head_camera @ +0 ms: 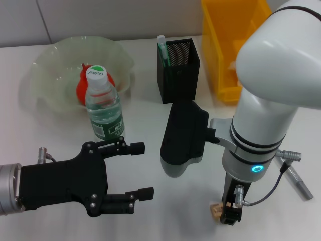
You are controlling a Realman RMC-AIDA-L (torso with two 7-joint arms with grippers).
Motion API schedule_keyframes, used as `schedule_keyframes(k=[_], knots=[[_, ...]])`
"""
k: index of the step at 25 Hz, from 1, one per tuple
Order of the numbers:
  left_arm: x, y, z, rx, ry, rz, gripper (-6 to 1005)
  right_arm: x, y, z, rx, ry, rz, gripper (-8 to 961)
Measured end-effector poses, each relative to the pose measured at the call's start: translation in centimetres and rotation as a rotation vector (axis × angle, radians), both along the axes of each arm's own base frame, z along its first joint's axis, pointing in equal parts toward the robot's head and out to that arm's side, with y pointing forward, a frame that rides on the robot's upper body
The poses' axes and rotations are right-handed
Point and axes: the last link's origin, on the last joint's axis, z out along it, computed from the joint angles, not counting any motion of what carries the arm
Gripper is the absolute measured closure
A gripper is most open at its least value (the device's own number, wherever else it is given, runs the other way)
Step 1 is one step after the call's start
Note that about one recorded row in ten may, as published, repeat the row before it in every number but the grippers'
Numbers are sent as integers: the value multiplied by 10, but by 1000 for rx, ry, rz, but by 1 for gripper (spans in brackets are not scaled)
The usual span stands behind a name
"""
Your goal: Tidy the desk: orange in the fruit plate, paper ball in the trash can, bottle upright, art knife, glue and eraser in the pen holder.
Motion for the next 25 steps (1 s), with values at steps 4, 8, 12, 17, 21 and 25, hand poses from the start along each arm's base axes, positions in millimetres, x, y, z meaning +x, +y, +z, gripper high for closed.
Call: schedule_keyframes(k=[4,8,12,17,21,25], knots=[[0,0,0,0,0,0,190,0,0,0,7,-4,-2,541],[0,0,0,0,0,0,190,0,0,0,7,-4,-2,615],[0,0,0,0,0,0,190,0,1,0,8,-3,-1,630],[0,0,0,2,-1,0,189,0,1,0,9,-3,-1,649],[0,0,0,2,-1,-1,189,0,1,0,10,-3,-1,672],[0,0,0,1,-1,-1,189,-1,2,1,19,6,-1,697]])
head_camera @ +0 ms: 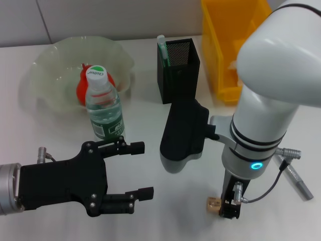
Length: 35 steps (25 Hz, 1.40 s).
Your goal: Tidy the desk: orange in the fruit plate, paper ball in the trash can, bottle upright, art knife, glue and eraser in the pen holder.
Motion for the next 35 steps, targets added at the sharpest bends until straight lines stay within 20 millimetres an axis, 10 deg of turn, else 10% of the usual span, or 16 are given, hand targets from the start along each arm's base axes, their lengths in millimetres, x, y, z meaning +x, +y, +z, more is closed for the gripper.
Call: schedule_keyframes(k=[13,24,35], knots=[[0,2,1,8,-2,0,189,-5,17,18,112,34,12,696],[3,5,2,12,-2,-7,189,-3,72,75,454,171,80,698],[9,6,-2,8,-12,-18,189,-5,111,87,625,276,186,699]])
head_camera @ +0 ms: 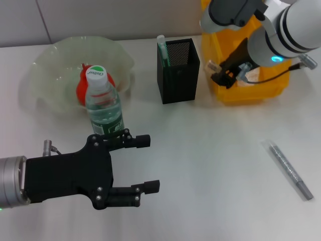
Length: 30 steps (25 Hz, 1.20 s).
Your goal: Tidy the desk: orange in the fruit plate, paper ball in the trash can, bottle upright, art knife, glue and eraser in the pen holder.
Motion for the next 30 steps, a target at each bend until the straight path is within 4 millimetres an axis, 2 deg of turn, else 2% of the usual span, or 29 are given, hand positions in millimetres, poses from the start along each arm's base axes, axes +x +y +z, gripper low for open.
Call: schedule_keyframes(k=[9,14,30], knots=[[3,0,-2,-5,-2,-6,190,-7,26,-7,37,16,50,698],[2,0,-3,-5,-1,-2,190,-15,26,-6,44,25,75,698],[2,1,-2,-2,-1,-1,190,-23,24,-1,64,39,97,700]])
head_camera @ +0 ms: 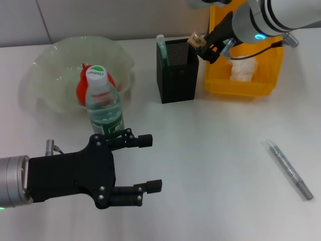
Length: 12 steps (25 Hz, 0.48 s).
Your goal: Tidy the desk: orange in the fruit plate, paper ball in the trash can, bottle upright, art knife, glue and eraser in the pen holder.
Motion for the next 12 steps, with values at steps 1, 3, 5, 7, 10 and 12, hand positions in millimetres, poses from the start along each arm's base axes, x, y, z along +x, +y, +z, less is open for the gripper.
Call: schedule_keyframes(k=[1,3,5,7,10,12], knots=[[0,0,0,0,0,0,190,-1,0,0,0,0,2,700],[0,0,0,1,1,0,190,-1,2,-1,2,1,5,701],[0,0,0,1,0,1,190,-2,3,-1,5,3,8,701],[0,0,0,2,0,1,190,-2,4,-2,6,4,10,701],[0,1,0,4,1,1,190,-1,7,-6,1,3,6,701],[0,1,0,4,1,0,190,0,8,-8,-2,1,2,701]])
